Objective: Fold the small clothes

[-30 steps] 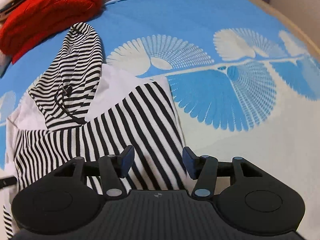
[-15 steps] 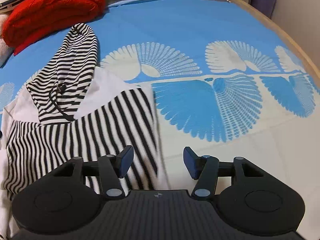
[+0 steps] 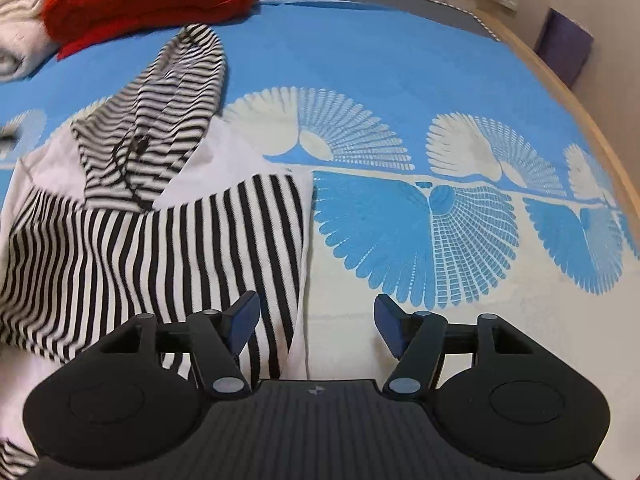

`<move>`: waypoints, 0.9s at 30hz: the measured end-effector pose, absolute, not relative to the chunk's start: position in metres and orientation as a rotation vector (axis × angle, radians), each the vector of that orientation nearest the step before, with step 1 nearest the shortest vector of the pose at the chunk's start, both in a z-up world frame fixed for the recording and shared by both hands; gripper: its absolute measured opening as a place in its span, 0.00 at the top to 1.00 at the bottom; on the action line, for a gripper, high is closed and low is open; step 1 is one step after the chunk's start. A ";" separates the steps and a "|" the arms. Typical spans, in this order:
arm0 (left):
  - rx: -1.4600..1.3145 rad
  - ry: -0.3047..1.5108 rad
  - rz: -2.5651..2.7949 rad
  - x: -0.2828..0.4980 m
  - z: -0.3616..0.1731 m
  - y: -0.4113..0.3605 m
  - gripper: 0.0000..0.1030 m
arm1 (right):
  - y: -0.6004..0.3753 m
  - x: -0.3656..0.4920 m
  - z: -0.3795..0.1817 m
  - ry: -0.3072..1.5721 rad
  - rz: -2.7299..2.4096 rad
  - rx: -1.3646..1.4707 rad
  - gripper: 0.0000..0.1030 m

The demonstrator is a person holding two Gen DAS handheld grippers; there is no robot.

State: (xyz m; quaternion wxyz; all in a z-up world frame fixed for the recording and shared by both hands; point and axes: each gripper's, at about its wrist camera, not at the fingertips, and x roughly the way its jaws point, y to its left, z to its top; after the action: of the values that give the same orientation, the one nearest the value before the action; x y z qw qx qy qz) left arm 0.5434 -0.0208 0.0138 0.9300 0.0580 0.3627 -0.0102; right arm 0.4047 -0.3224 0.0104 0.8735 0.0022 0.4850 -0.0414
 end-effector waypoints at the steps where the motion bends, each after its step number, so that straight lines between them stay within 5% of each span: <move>1: 0.129 0.738 -0.017 0.561 0.014 -0.025 0.91 | -0.320 0.404 0.009 1.014 -0.082 -0.017 0.36; 9: 0.184 0.748 -0.029 0.725 -0.016 -0.080 0.89 | -0.320 0.412 -0.004 1.041 -0.079 -0.071 0.36; 11: 0.178 0.786 -0.031 0.755 -0.030 -0.088 0.81 | -0.320 0.413 -0.009 1.050 -0.079 -0.090 0.35; 13: 0.177 0.829 -0.026 0.781 -0.044 -0.097 0.58 | -0.321 0.414 -0.015 1.064 -0.075 -0.109 0.35; 15: 0.187 0.837 0.012 0.799 -0.055 -0.103 0.46 | -0.322 0.416 -0.021 1.080 -0.075 -0.114 0.35; 17: 0.186 0.847 0.031 0.811 -0.064 -0.106 0.45 | -0.322 0.418 -0.024 1.086 -0.073 -0.119 0.35; 18: 0.182 0.858 0.041 0.818 -0.069 -0.107 0.47 | -0.321 0.419 -0.024 1.087 -0.073 -0.125 0.35; 20: 0.183 0.897 0.031 0.826 -0.077 -0.108 0.87 | -0.320 0.420 -0.023 1.085 -0.069 -0.128 0.35; 21: 0.202 0.928 0.019 0.827 -0.080 -0.109 0.99 | -0.320 0.421 -0.023 1.084 -0.068 -0.125 0.35; 27: 0.183 0.805 -0.093 0.767 -0.041 -0.100 1.00 | -0.321 0.423 -0.020 1.086 -0.069 -0.105 0.34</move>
State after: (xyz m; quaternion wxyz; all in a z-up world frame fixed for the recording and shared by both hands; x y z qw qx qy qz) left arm 0.7674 -0.1001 -0.0406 0.9150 0.0891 0.3909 -0.0452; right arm 0.4234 -0.3213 -0.0199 0.8543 -0.0501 0.5164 -0.0329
